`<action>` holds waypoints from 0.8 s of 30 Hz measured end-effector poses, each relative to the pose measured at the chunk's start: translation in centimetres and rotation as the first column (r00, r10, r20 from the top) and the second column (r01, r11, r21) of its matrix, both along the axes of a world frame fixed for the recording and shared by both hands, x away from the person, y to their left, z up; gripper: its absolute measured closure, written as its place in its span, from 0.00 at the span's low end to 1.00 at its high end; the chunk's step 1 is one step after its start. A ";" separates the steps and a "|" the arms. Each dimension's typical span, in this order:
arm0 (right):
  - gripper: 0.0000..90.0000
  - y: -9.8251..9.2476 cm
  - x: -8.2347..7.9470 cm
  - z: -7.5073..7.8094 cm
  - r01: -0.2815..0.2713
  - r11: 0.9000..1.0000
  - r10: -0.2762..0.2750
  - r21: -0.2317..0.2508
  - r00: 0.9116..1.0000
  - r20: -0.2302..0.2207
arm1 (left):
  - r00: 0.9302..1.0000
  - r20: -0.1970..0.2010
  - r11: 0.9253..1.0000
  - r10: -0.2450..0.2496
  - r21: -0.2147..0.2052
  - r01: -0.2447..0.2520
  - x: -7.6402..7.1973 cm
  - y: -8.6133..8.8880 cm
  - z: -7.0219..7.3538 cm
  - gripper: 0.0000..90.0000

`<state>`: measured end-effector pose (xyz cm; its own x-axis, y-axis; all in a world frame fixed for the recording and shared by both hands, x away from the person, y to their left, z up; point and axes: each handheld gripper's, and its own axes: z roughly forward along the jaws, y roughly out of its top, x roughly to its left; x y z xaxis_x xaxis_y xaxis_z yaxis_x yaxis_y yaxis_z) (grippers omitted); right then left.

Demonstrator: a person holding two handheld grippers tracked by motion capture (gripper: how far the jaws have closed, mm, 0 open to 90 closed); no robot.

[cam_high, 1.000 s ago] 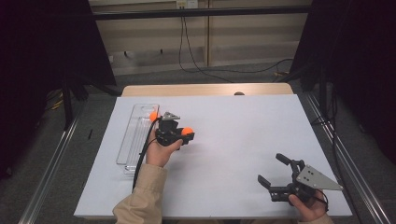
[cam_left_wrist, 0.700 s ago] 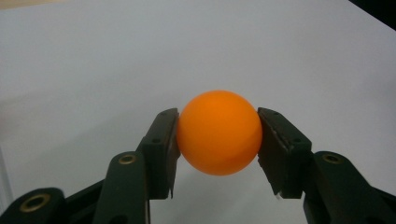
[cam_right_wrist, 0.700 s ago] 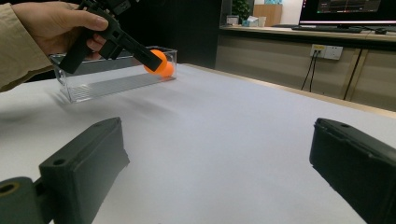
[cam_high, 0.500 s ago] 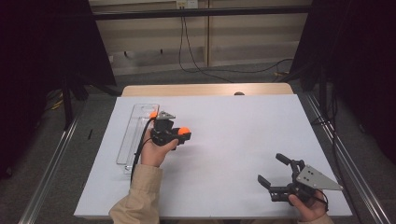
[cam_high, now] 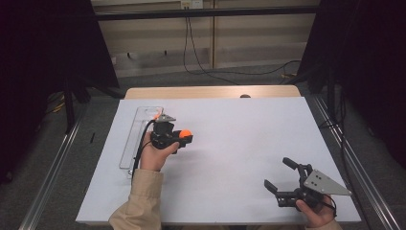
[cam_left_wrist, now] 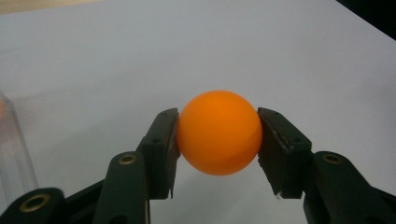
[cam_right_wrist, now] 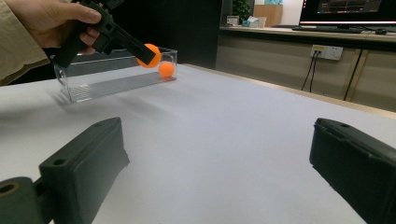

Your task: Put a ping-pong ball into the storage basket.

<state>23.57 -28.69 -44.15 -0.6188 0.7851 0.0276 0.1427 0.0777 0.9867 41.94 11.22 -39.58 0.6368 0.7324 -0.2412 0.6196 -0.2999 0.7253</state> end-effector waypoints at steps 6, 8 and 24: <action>0.03 0.0 0.0 0.0 -0.001 1.000 0.001 -0.004 1.000 0.000 | 1.000 -0.002 1.000 0.007 -0.007 -0.007 0.0 0.3 0.2 0.56; 0.03 0.0 0.0 0.0 0.000 1.000 0.000 0.000 1.000 0.000 | 1.000 -0.003 1.000 0.012 -0.007 -0.012 0.0 0.5 0.3 0.56; 0.03 0.0 0.0 0.0 -0.005 1.000 0.005 -0.002 1.000 0.000 | 1.000 -0.005 1.000 0.019 -0.008 -0.019 -0.2 1.4 0.6 0.56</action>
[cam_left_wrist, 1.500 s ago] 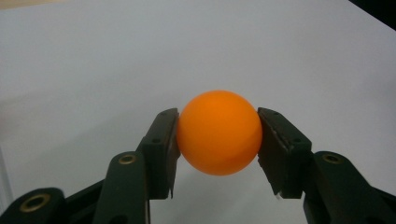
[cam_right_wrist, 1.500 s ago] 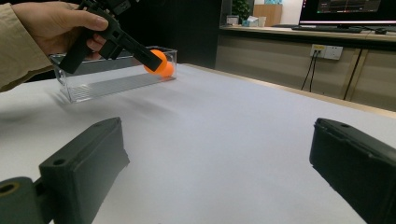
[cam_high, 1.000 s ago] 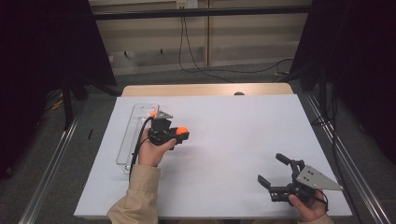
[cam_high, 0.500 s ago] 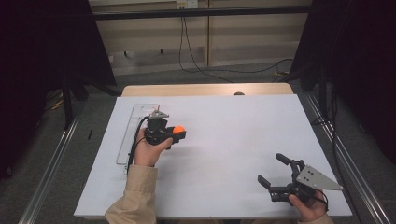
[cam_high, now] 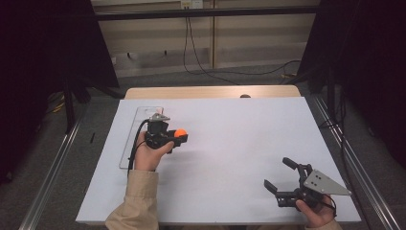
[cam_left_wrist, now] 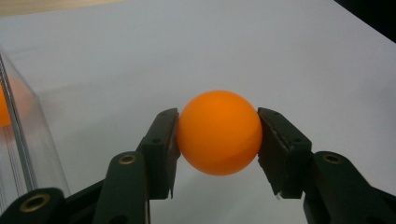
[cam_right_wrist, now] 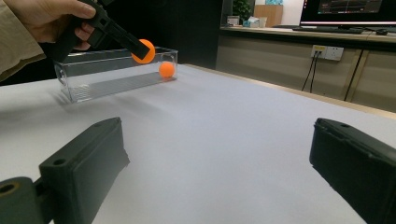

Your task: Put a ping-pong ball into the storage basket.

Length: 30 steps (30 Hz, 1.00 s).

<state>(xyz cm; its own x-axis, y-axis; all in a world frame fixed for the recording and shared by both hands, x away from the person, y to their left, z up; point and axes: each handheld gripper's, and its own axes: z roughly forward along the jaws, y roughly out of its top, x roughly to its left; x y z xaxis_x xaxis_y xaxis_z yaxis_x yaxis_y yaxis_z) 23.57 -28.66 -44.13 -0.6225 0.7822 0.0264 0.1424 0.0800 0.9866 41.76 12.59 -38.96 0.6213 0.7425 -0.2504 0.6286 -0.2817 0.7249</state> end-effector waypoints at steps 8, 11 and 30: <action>0.03 0.0 0.0 0.0 0.000 1.000 0.000 0.000 1.000 0.001 | 1.000 0.002 1.000 0.009 0.000 -0.009 0.0 0.4 0.2 0.56; 0.03 0.0 0.0 0.0 0.002 1.000 -0.002 0.001 1.000 0.001 | 1.000 0.001 1.000 0.010 0.001 -0.010 0.0 0.6 0.2 0.56; 0.03 0.0 0.0 0.0 0.000 1.000 0.000 -0.003 1.000 0.002 | 1.000 -0.002 1.000 0.021 0.001 -0.021 -0.2 1.6 0.7 0.56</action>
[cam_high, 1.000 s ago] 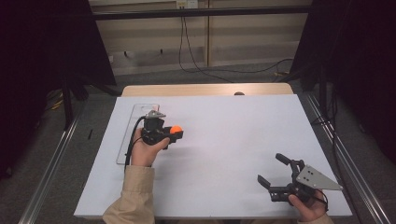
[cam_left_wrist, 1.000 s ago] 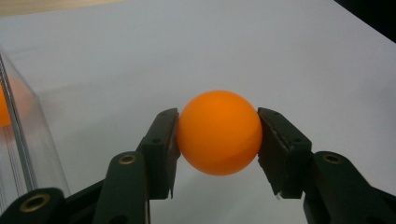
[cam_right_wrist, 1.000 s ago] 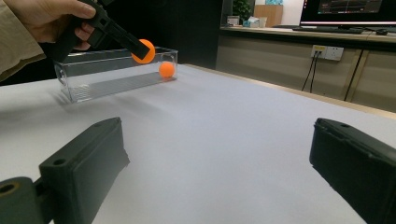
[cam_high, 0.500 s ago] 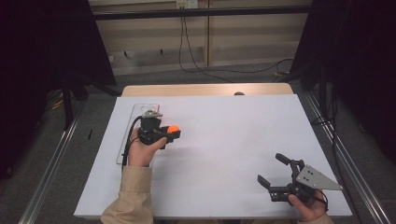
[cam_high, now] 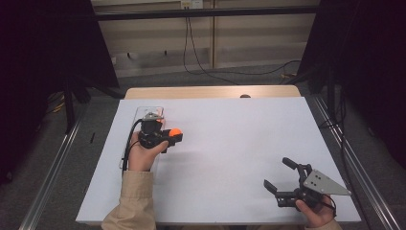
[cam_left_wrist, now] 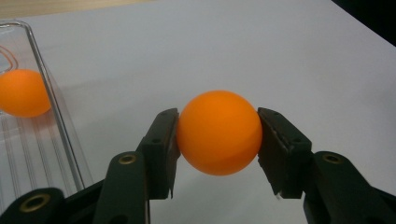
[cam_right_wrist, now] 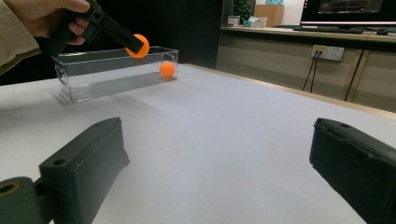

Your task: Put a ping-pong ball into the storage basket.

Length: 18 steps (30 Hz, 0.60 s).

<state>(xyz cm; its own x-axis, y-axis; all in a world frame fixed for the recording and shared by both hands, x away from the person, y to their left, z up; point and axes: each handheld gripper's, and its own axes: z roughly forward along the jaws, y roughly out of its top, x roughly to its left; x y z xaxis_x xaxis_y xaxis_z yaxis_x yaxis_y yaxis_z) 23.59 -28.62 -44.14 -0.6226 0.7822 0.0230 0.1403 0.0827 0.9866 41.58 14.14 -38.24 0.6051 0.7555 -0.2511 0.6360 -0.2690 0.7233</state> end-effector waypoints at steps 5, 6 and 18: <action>0.03 0.0 0.0 0.0 0.000 1.000 0.000 0.000 1.000 0.000 | 1.000 0.002 1.000 0.005 0.001 -0.005 0.0 0.3 0.1 0.56; 0.03 0.0 0.0 0.0 0.000 1.000 0.000 0.001 1.000 0.000 | 1.000 0.004 1.000 0.005 0.004 -0.005 0.0 0.4 0.1 0.56; 0.03 0.0 0.0 0.0 0.000 1.000 0.000 0.000 1.000 0.000 | 1.000 0.001 1.000 0.016 0.000 -0.016 -0.1 1.1 0.4 0.56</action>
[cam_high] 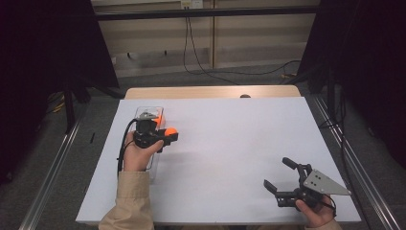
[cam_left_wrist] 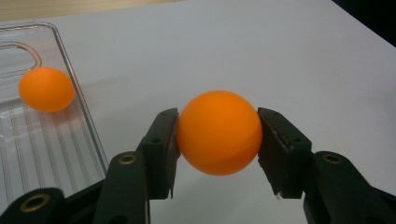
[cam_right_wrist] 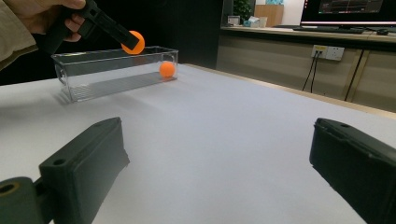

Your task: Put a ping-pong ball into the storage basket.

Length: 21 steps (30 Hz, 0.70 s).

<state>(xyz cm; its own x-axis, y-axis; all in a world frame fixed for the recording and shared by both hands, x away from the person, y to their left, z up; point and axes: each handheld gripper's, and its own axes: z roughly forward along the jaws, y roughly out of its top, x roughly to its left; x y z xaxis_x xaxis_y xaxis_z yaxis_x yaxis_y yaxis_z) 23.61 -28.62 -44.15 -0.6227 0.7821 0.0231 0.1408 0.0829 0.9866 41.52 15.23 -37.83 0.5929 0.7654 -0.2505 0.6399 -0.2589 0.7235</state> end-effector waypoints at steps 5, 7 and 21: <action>0.03 0.0 0.0 0.0 0.000 1.000 0.000 -0.001 1.000 0.001 | 1.000 0.004 1.000 -0.003 0.002 0.003 0.0 0.1 0.0 0.56; 0.03 0.0 0.0 0.0 0.001 1.000 -0.001 -0.001 1.000 0.000 | 1.000 0.001 1.000 -0.004 0.001 0.004 0.0 0.2 0.0 0.56; 0.03 0.0 0.0 0.0 0.000 1.000 0.000 -0.001 1.000 0.001 | 1.000 0.004 1.000 0.014 -0.008 -0.014 -0.1 1.2 0.4 0.56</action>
